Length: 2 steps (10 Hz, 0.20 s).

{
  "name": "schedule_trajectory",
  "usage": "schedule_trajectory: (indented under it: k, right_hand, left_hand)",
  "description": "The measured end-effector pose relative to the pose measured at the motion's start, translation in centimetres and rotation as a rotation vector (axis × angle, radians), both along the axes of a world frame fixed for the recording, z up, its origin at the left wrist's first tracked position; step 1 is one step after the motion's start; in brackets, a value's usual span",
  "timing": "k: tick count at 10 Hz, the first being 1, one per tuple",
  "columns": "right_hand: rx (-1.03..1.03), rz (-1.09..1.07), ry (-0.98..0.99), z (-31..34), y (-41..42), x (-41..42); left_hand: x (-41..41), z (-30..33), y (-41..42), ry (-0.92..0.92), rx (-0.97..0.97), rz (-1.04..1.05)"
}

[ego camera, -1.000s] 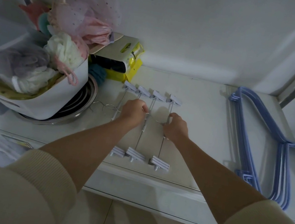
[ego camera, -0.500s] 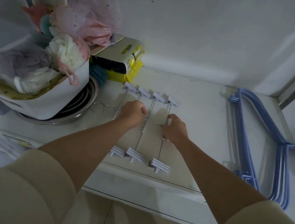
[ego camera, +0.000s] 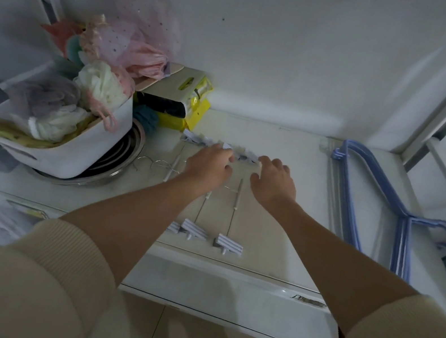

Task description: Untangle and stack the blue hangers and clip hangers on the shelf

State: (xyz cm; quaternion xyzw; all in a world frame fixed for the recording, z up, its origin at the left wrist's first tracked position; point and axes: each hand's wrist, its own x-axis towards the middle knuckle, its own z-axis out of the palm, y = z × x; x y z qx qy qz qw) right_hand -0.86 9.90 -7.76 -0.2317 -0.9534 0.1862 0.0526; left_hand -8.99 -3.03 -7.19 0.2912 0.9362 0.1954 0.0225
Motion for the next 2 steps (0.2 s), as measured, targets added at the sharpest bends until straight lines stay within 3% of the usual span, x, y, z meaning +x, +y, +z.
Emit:
schedule_trajectory:
  k: [2]
  right_hand:
    - [0.255, 0.057, 0.081, 2.9, 3.5, 3.4]
  left_hand:
    - [2.8, 3.1, 2.6, 0.200, -0.052, 0.023]
